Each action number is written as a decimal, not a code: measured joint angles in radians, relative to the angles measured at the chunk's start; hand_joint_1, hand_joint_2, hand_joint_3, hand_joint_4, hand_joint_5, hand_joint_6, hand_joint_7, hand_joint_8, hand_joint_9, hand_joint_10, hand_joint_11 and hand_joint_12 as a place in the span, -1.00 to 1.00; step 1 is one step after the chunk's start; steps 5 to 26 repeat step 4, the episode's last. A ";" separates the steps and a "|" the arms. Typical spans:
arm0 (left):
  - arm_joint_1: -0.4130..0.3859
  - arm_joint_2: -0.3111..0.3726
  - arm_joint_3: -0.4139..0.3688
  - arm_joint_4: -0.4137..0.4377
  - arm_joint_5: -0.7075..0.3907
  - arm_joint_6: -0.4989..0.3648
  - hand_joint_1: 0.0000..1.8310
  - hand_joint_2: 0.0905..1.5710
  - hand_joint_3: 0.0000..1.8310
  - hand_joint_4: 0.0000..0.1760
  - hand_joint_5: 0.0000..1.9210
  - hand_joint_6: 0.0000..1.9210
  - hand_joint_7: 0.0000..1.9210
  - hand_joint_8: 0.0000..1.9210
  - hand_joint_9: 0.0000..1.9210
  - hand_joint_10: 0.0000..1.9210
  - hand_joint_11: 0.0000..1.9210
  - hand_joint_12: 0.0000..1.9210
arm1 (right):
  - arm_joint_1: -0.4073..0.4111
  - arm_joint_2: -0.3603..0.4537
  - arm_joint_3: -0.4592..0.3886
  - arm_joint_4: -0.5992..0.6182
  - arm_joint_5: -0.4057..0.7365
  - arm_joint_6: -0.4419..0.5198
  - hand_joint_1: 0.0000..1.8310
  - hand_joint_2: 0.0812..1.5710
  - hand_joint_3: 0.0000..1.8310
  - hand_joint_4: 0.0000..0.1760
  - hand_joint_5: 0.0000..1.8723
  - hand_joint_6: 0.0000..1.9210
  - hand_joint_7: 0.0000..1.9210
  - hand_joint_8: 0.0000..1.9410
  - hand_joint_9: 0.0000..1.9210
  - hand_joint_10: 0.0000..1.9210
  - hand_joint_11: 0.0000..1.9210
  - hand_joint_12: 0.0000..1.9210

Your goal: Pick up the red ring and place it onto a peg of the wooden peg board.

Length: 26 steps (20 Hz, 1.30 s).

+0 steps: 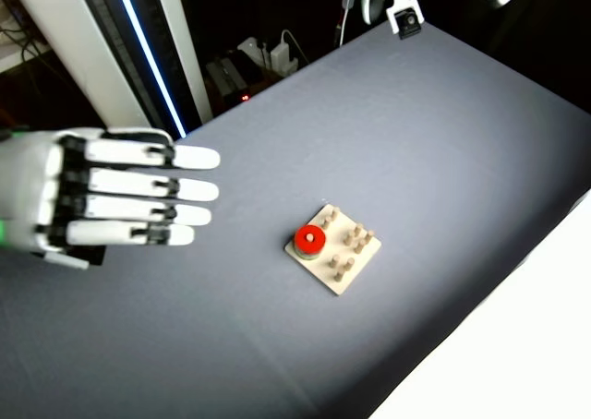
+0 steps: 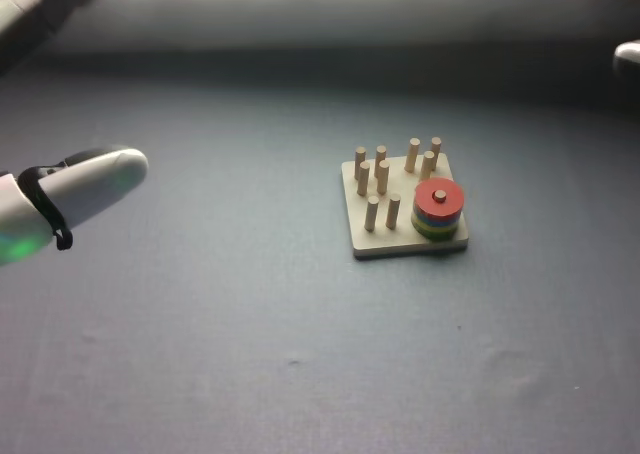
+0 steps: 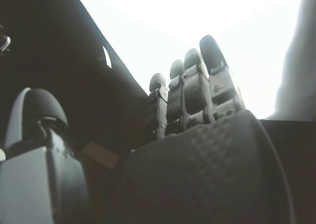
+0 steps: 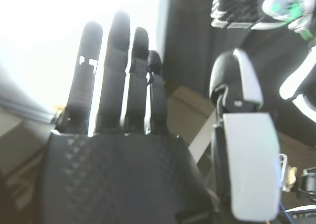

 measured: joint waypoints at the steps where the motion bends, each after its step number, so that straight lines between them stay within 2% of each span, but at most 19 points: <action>1: -0.058 0.004 0.000 0.026 0.026 0.029 -1.00 0.92 -0.91 0.58 -0.97 -0.99 -1.00 -1.00 -1.00 -1.00 -1.00 -0.99 | 0.043 0.008 -0.011 -0.022 -0.001 -0.027 -0.29 0.58 -1.00 -1.00 -0.46 -0.94 -0.78 -1.00 -0.82 -1.00 -1.00 -0.91; 2: -0.091 0.009 0.001 0.040 0.016 0.039 -0.73 0.76 -0.97 -0.58 -0.76 -1.00 -0.81 -0.87 -0.70 -1.00 -0.99 -0.21 | 0.072 0.017 -0.017 -0.046 0.001 -0.043 -0.24 0.50 -1.00 -1.00 -0.53 -0.99 -0.69 -0.97 -0.75 -1.00 -1.00 -0.68; 3: -0.123 0.019 0.001 0.072 -0.011 0.057 -0.47 0.64 -1.00 -0.87 -0.44 -0.89 -0.70 -0.90 -0.73 -1.00 -1.00 0.22 | 0.094 0.027 -0.024 -0.078 0.021 -0.059 -0.17 0.44 -1.00 -1.00 -0.34 -0.98 -0.37 -1.00 -0.49 -0.94 -0.98 0.17; 4: -0.160 0.020 0.009 0.093 -0.034 0.056 -0.34 0.68 -1.00 -1.00 -0.36 -0.86 -0.62 -0.92 -0.63 -0.94 -1.00 0.39 | 0.096 0.035 -0.031 -0.092 0.048 -0.065 -0.13 0.40 -1.00 -1.00 -0.08 -0.96 -0.15 -0.98 -0.23 -0.90 -0.75 0.30; 26: -0.160 0.020 0.009 0.093 -0.034 0.056 -0.34 0.68 -1.00 -1.00 -0.36 -0.86 -0.62 -0.92 -0.63 -0.94 -1.00 0.39 | 0.096 0.035 -0.031 -0.092 0.048 -0.065 -0.13 0.40 -1.00 -1.00 -0.08 -0.96 -0.15 -0.98 -0.23 -0.90 -0.75 0.30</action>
